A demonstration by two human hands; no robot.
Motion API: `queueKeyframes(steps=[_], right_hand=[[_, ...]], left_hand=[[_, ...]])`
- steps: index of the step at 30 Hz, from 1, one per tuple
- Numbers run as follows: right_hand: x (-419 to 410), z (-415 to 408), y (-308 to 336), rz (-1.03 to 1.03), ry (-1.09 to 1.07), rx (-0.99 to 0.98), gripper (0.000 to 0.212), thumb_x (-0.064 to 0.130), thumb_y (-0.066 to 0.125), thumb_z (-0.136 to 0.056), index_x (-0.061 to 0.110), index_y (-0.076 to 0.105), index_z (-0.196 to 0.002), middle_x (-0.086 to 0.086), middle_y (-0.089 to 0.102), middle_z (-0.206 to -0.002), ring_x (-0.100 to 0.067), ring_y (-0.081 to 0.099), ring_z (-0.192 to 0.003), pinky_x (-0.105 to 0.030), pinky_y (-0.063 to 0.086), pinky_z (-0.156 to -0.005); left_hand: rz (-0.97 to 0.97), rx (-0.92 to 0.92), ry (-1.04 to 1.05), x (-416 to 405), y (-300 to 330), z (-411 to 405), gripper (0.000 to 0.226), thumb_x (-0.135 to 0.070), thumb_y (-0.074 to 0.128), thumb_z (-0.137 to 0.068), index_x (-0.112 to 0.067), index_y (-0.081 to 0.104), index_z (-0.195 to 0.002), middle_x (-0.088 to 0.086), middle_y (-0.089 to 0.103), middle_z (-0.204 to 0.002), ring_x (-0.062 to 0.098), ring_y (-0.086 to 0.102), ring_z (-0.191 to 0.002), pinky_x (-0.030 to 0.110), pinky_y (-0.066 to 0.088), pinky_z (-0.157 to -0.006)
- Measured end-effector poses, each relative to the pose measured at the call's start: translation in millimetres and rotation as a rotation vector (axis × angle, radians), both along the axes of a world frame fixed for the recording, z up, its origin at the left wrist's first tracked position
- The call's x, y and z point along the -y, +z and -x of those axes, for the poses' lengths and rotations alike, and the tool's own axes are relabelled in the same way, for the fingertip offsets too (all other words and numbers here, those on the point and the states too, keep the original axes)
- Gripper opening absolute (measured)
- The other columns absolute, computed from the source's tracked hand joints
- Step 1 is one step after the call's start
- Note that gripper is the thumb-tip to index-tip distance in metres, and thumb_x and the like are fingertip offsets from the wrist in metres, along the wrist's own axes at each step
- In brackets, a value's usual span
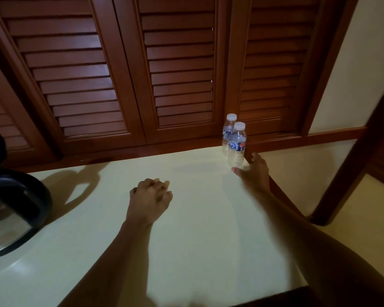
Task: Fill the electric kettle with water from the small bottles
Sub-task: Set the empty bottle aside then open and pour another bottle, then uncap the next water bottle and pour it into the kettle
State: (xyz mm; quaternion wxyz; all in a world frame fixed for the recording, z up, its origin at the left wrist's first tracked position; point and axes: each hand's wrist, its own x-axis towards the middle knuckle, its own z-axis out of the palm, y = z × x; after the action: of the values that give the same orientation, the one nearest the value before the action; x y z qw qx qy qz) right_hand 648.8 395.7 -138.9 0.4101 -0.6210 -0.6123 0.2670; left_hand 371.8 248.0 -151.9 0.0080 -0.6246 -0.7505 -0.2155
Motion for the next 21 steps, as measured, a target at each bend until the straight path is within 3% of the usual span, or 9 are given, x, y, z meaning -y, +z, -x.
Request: queueKeyframes(steps=[3, 5, 7, 9, 11, 13, 15, 17, 21], right_hand=[[30, -3, -4, -0.059, 0.055, 0.165, 0.066, 0.019, 0.072, -0.08, 0.008, 0.042, -0.138, -0.014, 0.049, -0.134, -0.031, 0.049, -0.121, -0.036, 0.04, -0.097], [52, 2, -7, -0.128, 0.15, 0.402, 0.048, 0.022, 0.063, -0.087, 0.007, 0.049, -0.131, -0.014, 0.055, -0.128, -0.029, 0.052, -0.117, -0.035, 0.042, -0.096], [73, 8, -9, -0.187, 0.231, 0.577, 0.034, 0.027, 0.053, -0.092, 0.006, 0.059, -0.119, -0.012, 0.063, -0.115, -0.027, 0.059, -0.108, -0.034, 0.046, -0.091], [92, 14, -10, -0.164, 0.286, 0.666, 0.036, 0.034, 0.045, -0.094, 0.007, 0.061, -0.113, -0.01, 0.063, -0.111, -0.024, 0.058, -0.105, -0.035, 0.046, -0.091], [110, 18, -11, -0.102, 0.325, 0.738, 0.047, 0.043, 0.038, -0.095, 0.01, 0.054, -0.125, -0.01, 0.055, -0.127, -0.025, 0.049, -0.118, -0.042, 0.04, -0.103], [132, 22, -11, -0.045, 0.367, 0.807, 0.056, 0.051, 0.032, -0.095, 0.013, 0.043, -0.135, -0.01, 0.042, -0.143, -0.028, 0.037, -0.131, -0.048, 0.031, -0.11], [158, 31, -11, -0.029, 0.397, 0.863, 0.061, 0.057, 0.027, -0.093, 0.014, 0.038, -0.136, -0.01, 0.036, -0.145, -0.03, 0.032, -0.133, -0.05, 0.029, -0.11], [185, 44, -9, -0.021, 0.409, 0.89, 0.067, 0.061, 0.022, -0.09, 0.014, 0.034, -0.136, -0.011, 0.033, -0.146, -0.031, 0.03, -0.134, -0.05, 0.027, -0.11], [244, 84, -3, 0.04, 0.509, 0.847, 0.069, 0.058, 0.029, -0.096, 0.017, 0.021, -0.151, -0.003, 0.01, -0.161, -0.029, 0.004, -0.147, -0.049, 0.005, -0.118]], left_hand=[[-0.063, 0.055, -0.001, 8, -2, 1, 0.041, -0.043, 0.04, -0.09, -0.018, 0.072, -0.093, 0.005, 0.072, -0.096, 0.025, 0.063, -0.099, 0.04, 0.052, -0.085], [-0.091, 0.117, -0.01, 18, -2, 0, 0.036, -0.039, 0.042, -0.091, -0.015, 0.062, -0.072, 0.003, 0.066, -0.074, 0.023, 0.061, -0.079, 0.037, 0.053, -0.073], [-0.113, 0.16, -0.038, 34, -1, -3, 0.03, -0.03, 0.048, -0.091, -0.014, 0.056, -0.067, 0.001, 0.061, -0.068, 0.02, 0.057, -0.068, 0.036, 0.054, -0.069], [-0.119, 0.191, -0.088, 55, -1, -3, 0.022, -0.02, 0.054, -0.09, -0.008, 0.064, -0.074, 0.003, 0.067, -0.076, 0.019, 0.061, -0.073, 0.035, 0.055, -0.076], [-0.105, 0.213, -0.125, 78, -2, 0, 0.021, -0.016, 0.056, -0.089, -0.005, 0.073, -0.094, 0.007, 0.073, -0.099, 0.021, 0.066, -0.094, 0.028, 0.052, -0.089], [-0.047, 0.246, -0.139, 103, -1, 7, 0.029, -0.02, 0.057, -0.091, -0.009, 0.072, -0.113, 0.006, 0.067, -0.124, 0.019, 0.061, -0.117, 0.024, 0.043, -0.1], [0.016, 0.246, -0.161, 131, -1, 17, 0.036, -0.028, 0.057, -0.095, -0.014, 0.066, -0.126, 0.003, 0.056, -0.141, 0.015, 0.048, -0.133, 0.023, 0.034, -0.108], [0.053, 0.223, -0.183, 160, -2, 28, 0.042, -0.035, 0.054, -0.098, -0.017, 0.059, -0.135, 0.001, 0.046, -0.15, 0.013, 0.035, -0.143, 0.024, 0.026, -0.113], [0.11, 0.154, -0.185, 224, 2, 53, 0.051, -0.042, 0.05, -0.1, -0.015, 0.048, -0.143, 0.003, 0.037, -0.156, 0.018, 0.028, -0.146, 0.028, 0.021, -0.116]])
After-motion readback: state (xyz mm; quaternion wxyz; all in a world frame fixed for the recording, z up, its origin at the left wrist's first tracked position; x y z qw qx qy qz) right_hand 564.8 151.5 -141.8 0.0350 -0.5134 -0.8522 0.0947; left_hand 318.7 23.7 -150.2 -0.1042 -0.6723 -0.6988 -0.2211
